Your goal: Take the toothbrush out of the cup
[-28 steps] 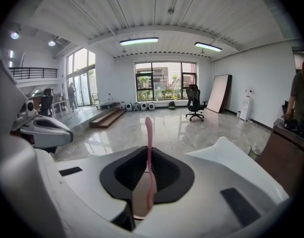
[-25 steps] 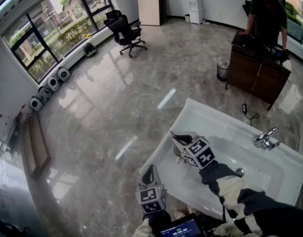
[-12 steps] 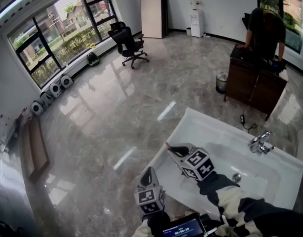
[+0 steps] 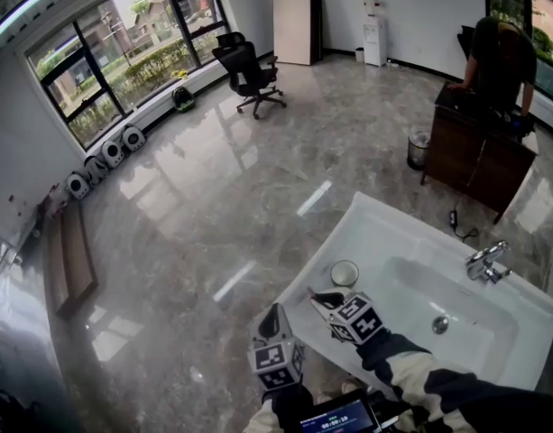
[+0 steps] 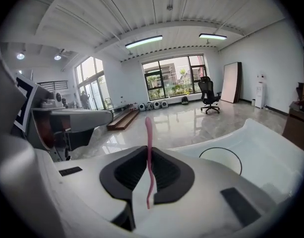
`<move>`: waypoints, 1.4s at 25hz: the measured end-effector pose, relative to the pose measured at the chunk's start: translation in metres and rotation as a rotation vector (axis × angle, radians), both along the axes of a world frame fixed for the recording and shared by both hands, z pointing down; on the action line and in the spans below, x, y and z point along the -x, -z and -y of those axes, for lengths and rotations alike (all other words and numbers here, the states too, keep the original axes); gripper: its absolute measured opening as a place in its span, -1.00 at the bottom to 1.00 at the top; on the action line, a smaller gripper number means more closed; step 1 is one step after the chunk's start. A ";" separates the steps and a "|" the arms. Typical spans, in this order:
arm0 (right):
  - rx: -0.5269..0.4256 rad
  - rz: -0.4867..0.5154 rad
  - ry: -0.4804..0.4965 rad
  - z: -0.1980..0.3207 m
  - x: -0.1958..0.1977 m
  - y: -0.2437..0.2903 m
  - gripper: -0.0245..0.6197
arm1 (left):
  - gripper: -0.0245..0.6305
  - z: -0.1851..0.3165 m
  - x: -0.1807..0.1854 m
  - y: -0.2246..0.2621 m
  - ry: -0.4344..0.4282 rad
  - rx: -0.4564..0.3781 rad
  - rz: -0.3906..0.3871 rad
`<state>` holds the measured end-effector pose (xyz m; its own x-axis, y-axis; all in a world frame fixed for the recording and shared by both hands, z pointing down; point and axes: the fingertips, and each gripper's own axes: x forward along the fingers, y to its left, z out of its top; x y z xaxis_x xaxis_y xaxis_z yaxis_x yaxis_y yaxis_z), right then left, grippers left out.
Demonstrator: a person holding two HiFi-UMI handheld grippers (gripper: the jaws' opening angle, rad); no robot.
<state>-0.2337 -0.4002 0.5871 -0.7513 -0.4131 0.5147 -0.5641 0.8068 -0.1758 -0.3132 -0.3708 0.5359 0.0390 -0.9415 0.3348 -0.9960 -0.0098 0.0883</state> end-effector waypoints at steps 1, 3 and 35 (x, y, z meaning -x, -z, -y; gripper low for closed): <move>0.004 -0.007 -0.001 0.000 0.002 -0.006 -0.86 | -0.91 -0.001 0.002 0.000 0.003 0.003 0.001; 0.011 -0.021 -0.005 0.002 0.006 -0.016 -0.86 | -0.91 -0.003 0.004 -0.001 0.006 0.009 0.003; 0.021 -0.019 0.034 -0.007 0.048 -0.009 -0.56 | -0.91 -0.004 0.026 -0.008 0.036 0.032 -0.012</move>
<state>-0.2814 -0.3929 0.5964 -0.7546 -0.3769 0.5371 -0.5400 0.8217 -0.1822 -0.3396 -0.3663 0.5443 0.0094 -0.9312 0.3645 -0.9946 0.0289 0.0995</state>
